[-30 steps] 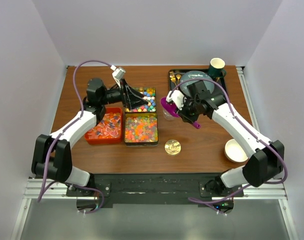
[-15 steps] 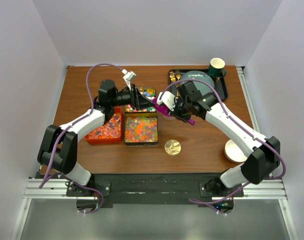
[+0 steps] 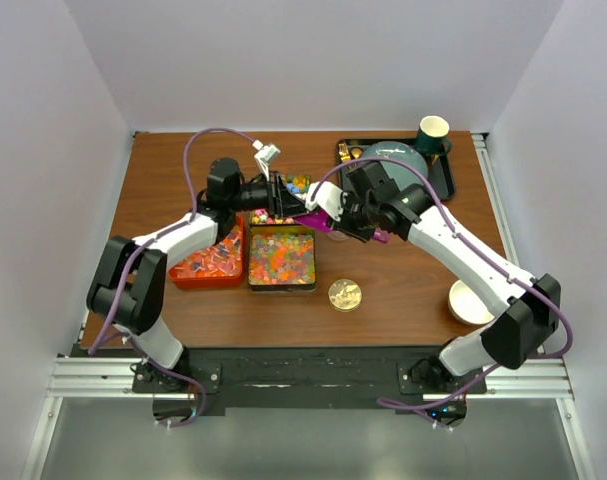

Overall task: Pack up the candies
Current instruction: Pick up the spatula from the center of the board.

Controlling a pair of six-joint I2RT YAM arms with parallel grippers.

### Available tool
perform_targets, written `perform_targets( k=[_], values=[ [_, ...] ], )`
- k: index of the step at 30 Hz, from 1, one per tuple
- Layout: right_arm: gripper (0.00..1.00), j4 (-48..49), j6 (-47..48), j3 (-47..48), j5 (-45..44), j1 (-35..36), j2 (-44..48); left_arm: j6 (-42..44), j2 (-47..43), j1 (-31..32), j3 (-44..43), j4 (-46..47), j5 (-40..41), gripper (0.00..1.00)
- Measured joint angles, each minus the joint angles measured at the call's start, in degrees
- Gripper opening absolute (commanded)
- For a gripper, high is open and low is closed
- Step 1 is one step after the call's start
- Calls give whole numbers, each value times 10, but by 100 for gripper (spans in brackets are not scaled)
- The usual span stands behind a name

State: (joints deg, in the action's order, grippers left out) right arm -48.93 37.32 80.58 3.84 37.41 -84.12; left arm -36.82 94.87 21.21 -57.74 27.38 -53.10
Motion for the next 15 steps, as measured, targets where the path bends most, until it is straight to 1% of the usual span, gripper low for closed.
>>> perform_targets(
  k=[1, 2, 6, 7, 8, 9, 11, 12, 13, 15],
  values=[
    [0, 0, 0, 3, 1, 1, 0, 0, 6, 1, 0, 1, -3, 5],
    [0, 0, 1, 5, 1, 1, 0, -1, 11, 2, 0, 3, -7, 0],
    [0, -10, 3, 5, 1, 2, 0, -11, 30, 1, 0, 22, -39, 0],
    [11, -14, 2, 7, 2, 2, 0, -12, 35, 0, 0, 25, -48, 0],
    [20, -16, -2, 8, 2, 2, 0, -15, 40, -1, 0, 32, -58, 0],
    [41, -17, -5, 9, 3, 3, 0, -17, 46, -3, 0, 40, -70, 0],
    [63, -21, -16, 9, 17, 2, 5, -29, 59, -8, 0, 56, -98, 0],
    [76, -21, -24, 9, 34, -2, 11, -33, 67, -11, 0, 64, -120, 0],
    [78, -20, -33, 9, 52, -7, 21, -37, 74, -12, 0, 64, -136, 0],
    [79, -14, -49, 10, 93, -26, 51, -41, 83, -12, -1, 64, -162, 0]
  ],
)
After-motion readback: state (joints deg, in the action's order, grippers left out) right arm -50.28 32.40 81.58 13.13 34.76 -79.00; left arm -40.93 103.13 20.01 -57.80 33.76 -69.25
